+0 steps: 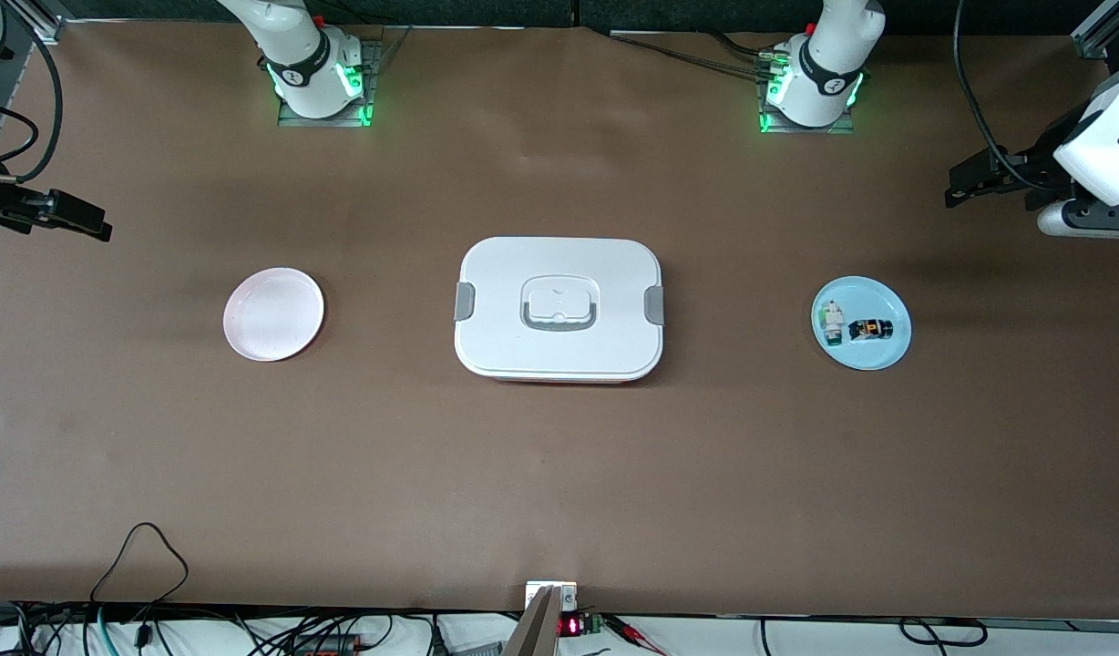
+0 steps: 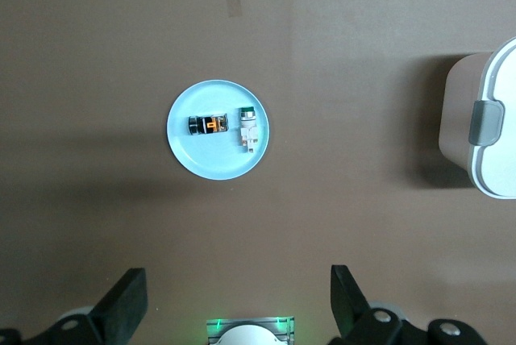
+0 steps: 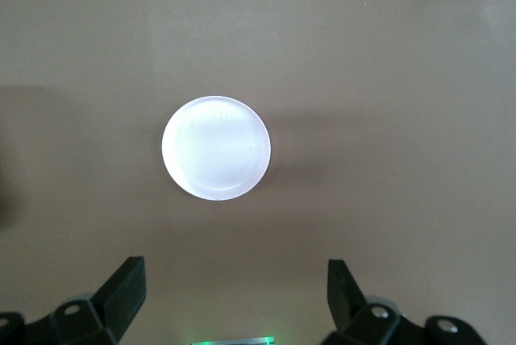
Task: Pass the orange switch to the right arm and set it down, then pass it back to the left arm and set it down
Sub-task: 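Move the left gripper toward the orange switch on the blue plate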
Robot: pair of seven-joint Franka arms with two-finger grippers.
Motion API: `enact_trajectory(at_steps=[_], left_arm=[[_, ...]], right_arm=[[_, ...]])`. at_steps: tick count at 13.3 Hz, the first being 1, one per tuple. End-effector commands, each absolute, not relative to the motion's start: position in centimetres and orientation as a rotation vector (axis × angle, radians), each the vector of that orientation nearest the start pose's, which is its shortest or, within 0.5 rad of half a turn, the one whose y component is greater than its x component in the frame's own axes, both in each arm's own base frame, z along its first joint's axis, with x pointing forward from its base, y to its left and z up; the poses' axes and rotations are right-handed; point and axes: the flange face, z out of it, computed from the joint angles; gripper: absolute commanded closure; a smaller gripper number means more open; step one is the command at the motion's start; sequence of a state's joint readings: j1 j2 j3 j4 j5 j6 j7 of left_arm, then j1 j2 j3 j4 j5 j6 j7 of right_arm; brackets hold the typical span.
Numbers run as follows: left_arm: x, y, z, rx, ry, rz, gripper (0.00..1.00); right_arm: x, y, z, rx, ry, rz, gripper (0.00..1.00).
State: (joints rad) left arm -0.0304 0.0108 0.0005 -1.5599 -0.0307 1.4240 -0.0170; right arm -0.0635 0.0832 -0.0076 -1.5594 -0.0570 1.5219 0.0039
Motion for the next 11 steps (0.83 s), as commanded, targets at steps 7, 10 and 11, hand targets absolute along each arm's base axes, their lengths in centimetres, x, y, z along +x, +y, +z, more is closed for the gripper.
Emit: enact_trajectory(at_steps=[7, 10, 11], left_arm=[[55.5, -2.0, 59.8, -3.149, 0.033, 0.262, 0.00], [56.3, -0.3, 55.6, -3.127, -0.006, 0.449, 0.00], [57.0, 0.3, 53.9, -3.122, -0.023, 0.490, 0.00]], right_arm=[[56.7, -4.7, 58.6, -3.178, 0.125, 0.200, 0.00], [56.7, -4.6, 58.7, -3.178, 0.120, 0.198, 0.00], [56.7, -4.6, 58.7, -3.178, 0.120, 0.198, 0.00]])
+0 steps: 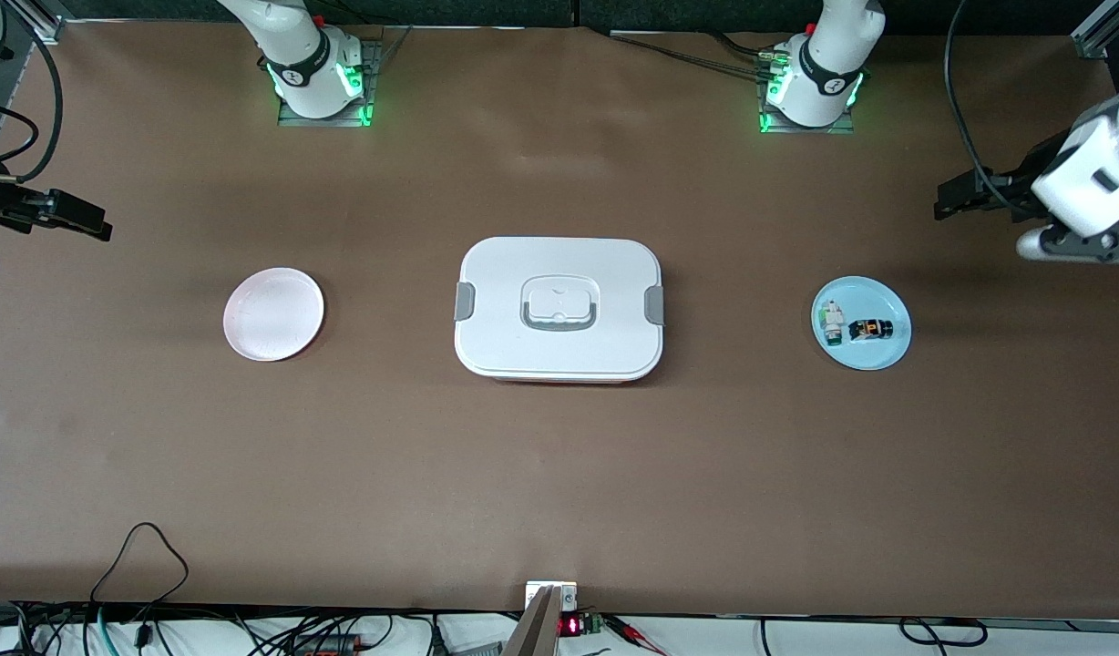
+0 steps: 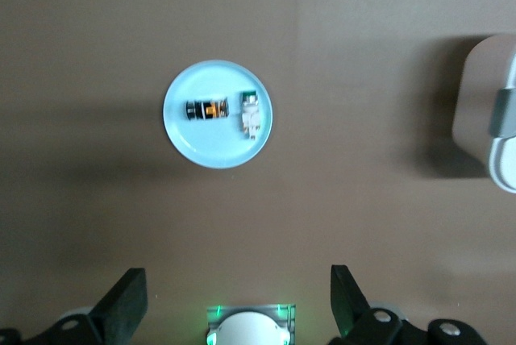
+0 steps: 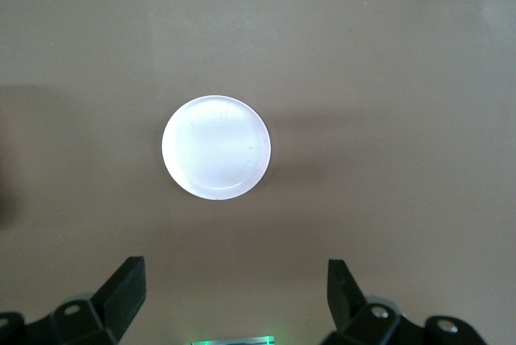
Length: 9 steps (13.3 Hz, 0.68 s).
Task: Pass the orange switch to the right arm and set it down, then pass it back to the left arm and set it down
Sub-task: 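Move the left gripper toward the orange switch on the blue plate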
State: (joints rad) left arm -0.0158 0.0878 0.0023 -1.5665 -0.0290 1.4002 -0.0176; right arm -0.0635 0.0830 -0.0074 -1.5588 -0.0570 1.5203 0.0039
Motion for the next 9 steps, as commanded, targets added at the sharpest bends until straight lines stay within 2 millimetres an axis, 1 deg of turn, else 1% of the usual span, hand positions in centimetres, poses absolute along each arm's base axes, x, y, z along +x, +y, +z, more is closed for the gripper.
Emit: enact_trajectory(at_steps=[1, 3, 4, 5, 6, 7, 9], left_arm=[[57.8, 0.8, 52.2, -3.119, -0.038, 0.514, 0.00], [59.5, 3.1, 47.3, -3.106, -0.094, 0.585, 0.00], [60.3, 4.3, 44.5, -3.096, -0.120, 0.618, 0.00], [60.6, 5.4, 41.7, -3.065, -0.132, 0.655, 0.00], [60.7, 5.9, 38.7, -3.041, -0.132, 0.690, 0.00], [60.5, 6.3, 36.4, -3.035, -0.140, 0.714, 0.00], [59.3, 6.5, 32.6, -3.043, -0.143, 0.689, 0.00]], right_arm=[[56.7, -4.6, 58.7, -3.178, 0.120, 0.200, 0.00], [56.6, -4.6, 58.7, -3.177, 0.125, 0.207, 0.00], [56.6, -4.6, 58.7, -3.177, 0.128, 0.208, 0.00], [56.6, -4.6, 58.7, -3.177, 0.133, 0.207, 0.00], [56.6, -4.7, 58.6, -3.177, 0.135, 0.210, 0.00], [56.6, -4.7, 58.6, -3.177, 0.135, 0.210, 0.00], [56.7, -4.7, 58.5, -3.177, 0.135, 0.212, 0.00]])
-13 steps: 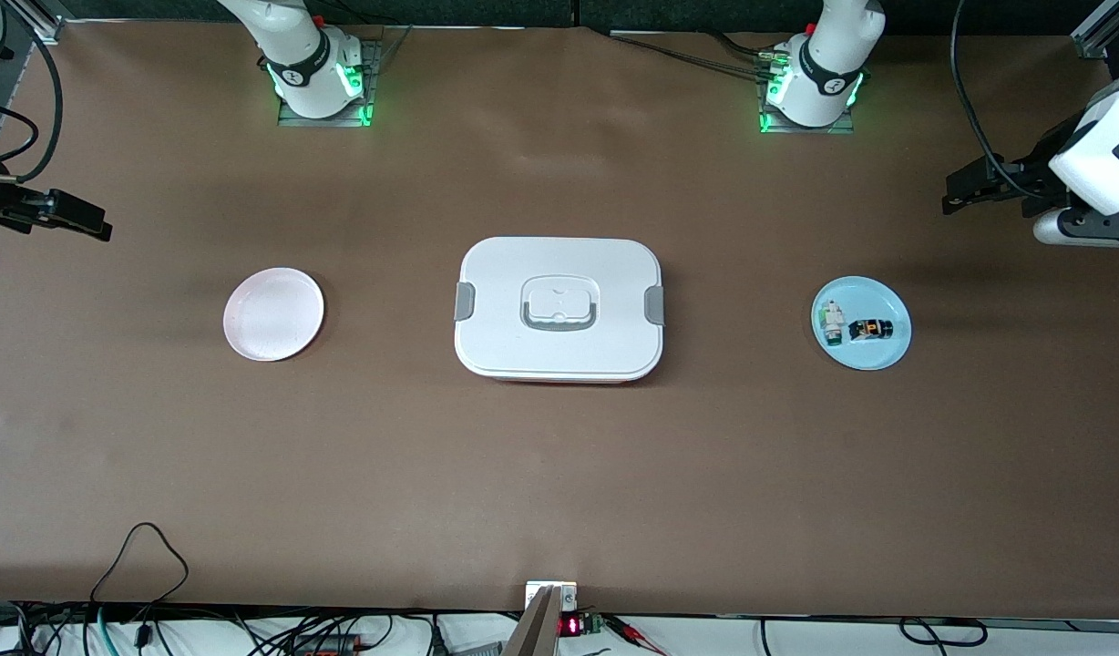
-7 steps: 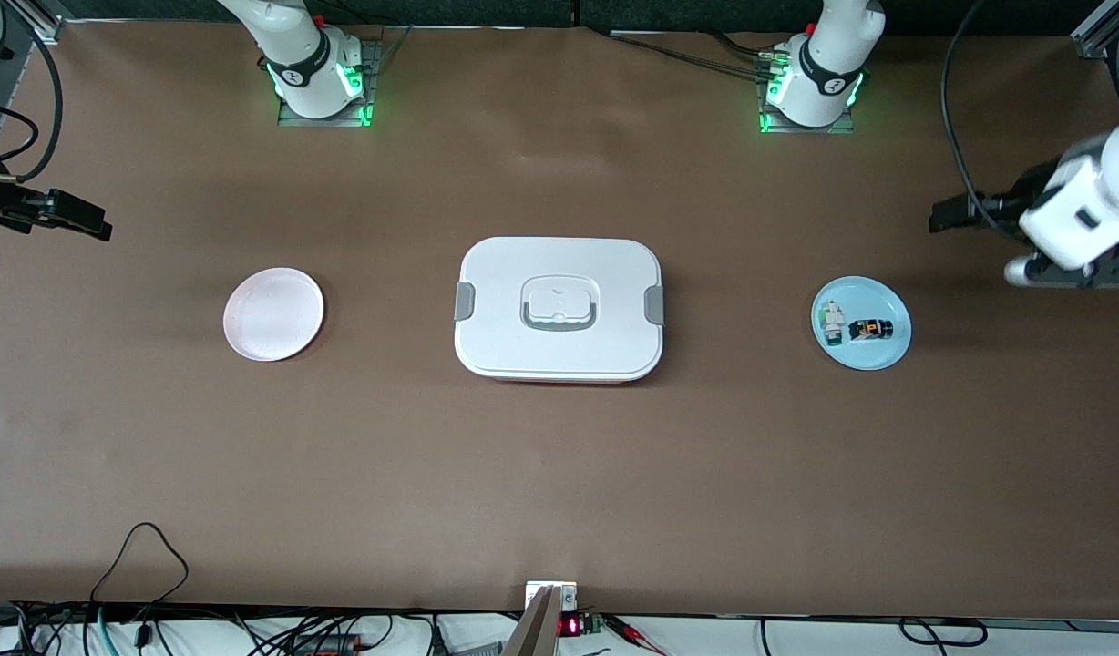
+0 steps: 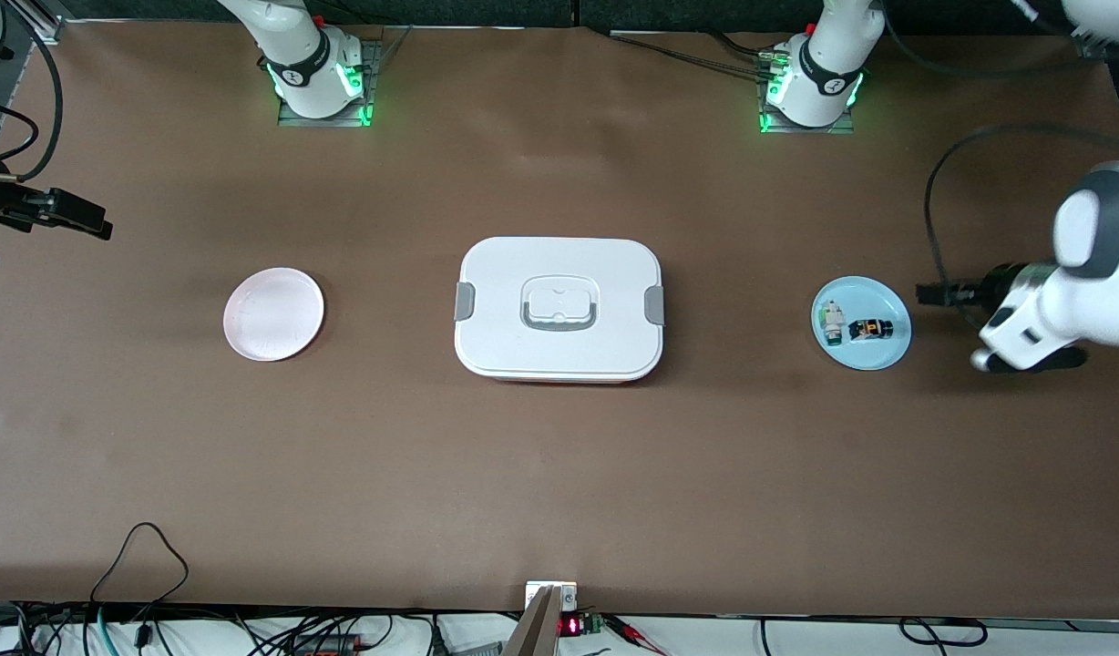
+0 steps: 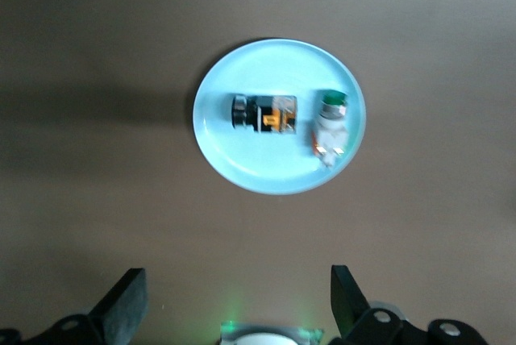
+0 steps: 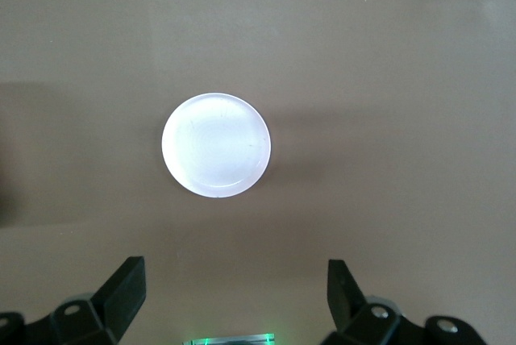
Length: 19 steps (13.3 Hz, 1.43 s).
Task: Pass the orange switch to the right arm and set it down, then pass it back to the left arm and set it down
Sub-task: 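Lower the left gripper and grasp the orange switch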
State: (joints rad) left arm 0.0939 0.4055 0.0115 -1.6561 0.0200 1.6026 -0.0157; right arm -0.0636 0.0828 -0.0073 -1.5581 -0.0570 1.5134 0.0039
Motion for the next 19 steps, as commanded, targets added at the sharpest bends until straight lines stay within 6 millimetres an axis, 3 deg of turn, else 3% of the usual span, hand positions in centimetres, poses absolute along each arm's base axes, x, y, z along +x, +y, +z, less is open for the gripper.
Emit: enact_trajectory(at_steps=[1, 6, 11, 19], left_arm=[[58.9, 6.4, 31.3, -3.048, -0.143, 0.663, 0.00], [57.9, 6.1, 26.9, -3.072, -0.152, 0.548, 0.00], [58.3, 5.9, 23.0, -3.087, -0.148, 0.494, 0.00], [58.3, 5.9, 19.8, -3.091, -0.153, 0.489, 0.00]], right_arm=[[56.7, -4.7, 58.4, -3.176, 0.135, 0.215, 0.00], [56.7, -4.8, 58.3, -3.175, 0.149, 0.217, 0.00], [56.8, -4.8, 58.4, -3.175, 0.166, 0.209, 0.00], [57.6, -4.7, 57.1, -3.173, 0.160, 0.219, 0.00]])
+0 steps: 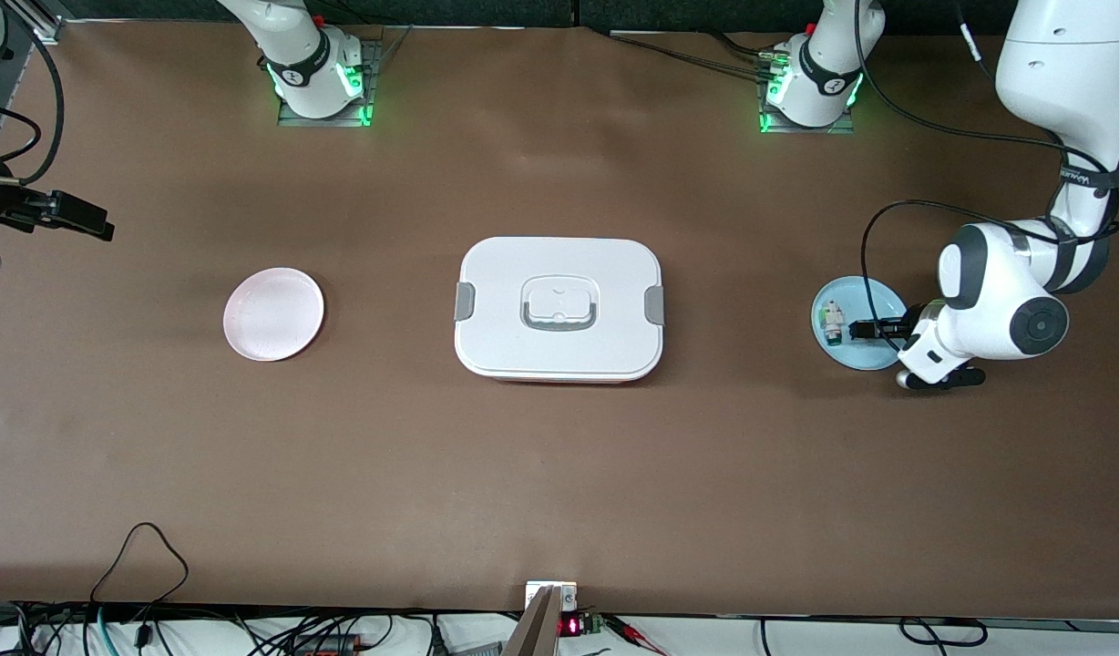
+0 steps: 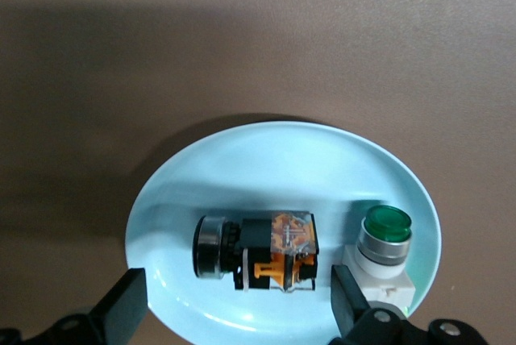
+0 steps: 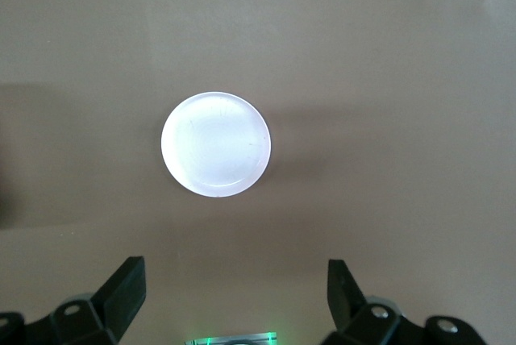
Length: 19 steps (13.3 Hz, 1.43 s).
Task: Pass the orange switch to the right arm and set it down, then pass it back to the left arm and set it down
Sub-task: 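Lower the left gripper and grasp the orange switch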
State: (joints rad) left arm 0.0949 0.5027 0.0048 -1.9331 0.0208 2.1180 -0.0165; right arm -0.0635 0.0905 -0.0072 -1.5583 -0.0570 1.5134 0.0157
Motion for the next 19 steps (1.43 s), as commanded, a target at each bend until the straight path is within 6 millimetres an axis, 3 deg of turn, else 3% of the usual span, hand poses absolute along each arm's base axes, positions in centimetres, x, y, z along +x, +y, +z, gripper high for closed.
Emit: enact_trajectory(at_steps=[1, 9, 10, 13, 16, 17, 19], left_arm=[[58.3, 5.7, 19.3, -3.095, -0.156, 0.492, 0.00], [57.2, 5.5, 17.1, -3.095, -0.145, 0.545, 0.03], [57.2, 5.5, 17.1, -3.094, -0.145, 0.550, 0.11], [57.3, 5.3, 17.7, -3.098, -0.129, 0.545, 0.53], [57.6, 4.5, 18.4, -3.117, -0.151, 0.538, 0.88], [57.6, 4.3, 19.3, -3.131, -0.175, 0.579, 0.91], [58.6, 2.8, 23.5, -3.145, -0.181, 0.677, 0.93]], right_arm=[[57.6, -4.6, 57.1, -3.174, 0.157, 0.216, 0.00], [58.0, -4.5, 56.1, -3.173, 0.152, 0.245, 0.00], [58.1, -4.5, 55.8, -3.172, 0.151, 0.258, 0.00], [58.1, -4.4, 55.5, -3.169, 0.151, 0.270, 0.00], [57.7, -3.7, 55.6, -3.115, 0.144, 0.292, 0.00], [57.7, -3.5, 55.8, -3.105, 0.143, 0.289, 0.00], [57.7, -3.4, 55.9, -3.087, 0.143, 0.279, 0.00]])
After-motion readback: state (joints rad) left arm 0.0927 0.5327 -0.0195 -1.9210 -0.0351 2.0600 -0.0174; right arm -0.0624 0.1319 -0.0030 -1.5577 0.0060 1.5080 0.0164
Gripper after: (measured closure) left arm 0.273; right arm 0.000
